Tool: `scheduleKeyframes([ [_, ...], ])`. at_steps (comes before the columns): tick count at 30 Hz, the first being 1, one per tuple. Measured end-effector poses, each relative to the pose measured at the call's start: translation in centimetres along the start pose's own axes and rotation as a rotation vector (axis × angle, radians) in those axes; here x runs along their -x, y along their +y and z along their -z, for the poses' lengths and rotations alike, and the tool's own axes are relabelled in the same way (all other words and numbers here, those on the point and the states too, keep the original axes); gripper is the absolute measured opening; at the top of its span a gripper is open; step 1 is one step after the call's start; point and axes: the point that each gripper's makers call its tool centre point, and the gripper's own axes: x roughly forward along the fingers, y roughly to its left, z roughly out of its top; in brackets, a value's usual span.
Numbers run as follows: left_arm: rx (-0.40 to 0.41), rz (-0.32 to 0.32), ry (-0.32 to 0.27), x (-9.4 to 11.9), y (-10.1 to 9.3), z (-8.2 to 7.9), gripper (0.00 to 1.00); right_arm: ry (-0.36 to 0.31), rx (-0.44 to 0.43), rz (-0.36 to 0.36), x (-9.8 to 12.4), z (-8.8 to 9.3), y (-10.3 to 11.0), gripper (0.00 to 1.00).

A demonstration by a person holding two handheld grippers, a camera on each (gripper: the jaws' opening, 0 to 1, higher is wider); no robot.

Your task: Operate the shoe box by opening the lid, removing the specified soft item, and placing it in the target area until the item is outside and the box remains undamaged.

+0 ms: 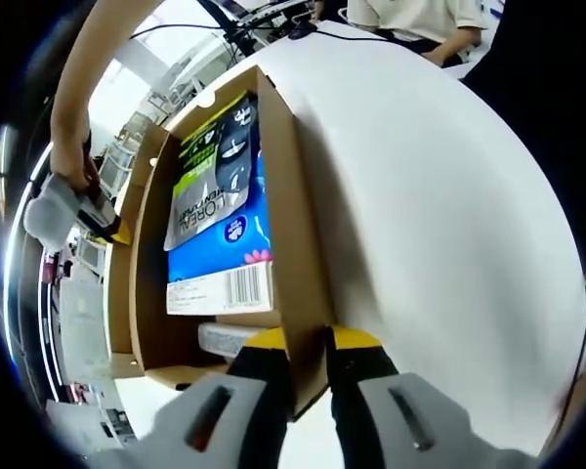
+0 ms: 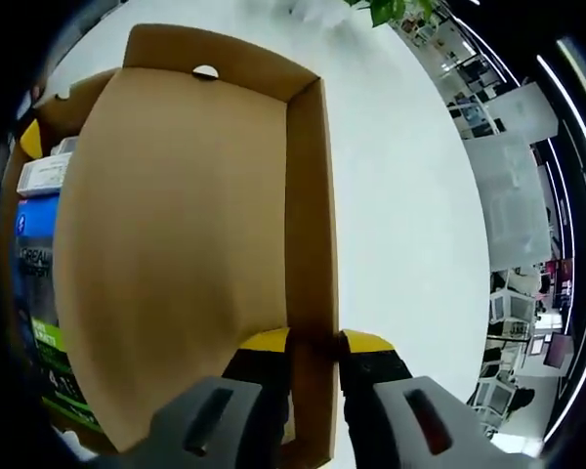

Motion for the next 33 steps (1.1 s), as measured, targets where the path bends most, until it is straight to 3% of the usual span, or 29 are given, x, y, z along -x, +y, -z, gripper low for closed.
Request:
scheduleKeyframes([
  [10, -0.001, -0.002, 0.003, 0.0, 0.0, 0.0, 0.12, -0.011, -0.016, 0.018, 0.2, 0.1, -0.2, 0.17],
  [19, -0.003, -0.006, 0.011, 0.0, 0.0, 0.1, 0.12, 0.005, -0.034, 0.043, 1.3, 0.2, -0.7, 0.17],
  [33, 0.0, -0.009, 0.017, -0.1, 0.0, 0.1, 0.12, -0.025, -0.047, 0.085, 3.8, 0.3, -1.2, 0.2],
])
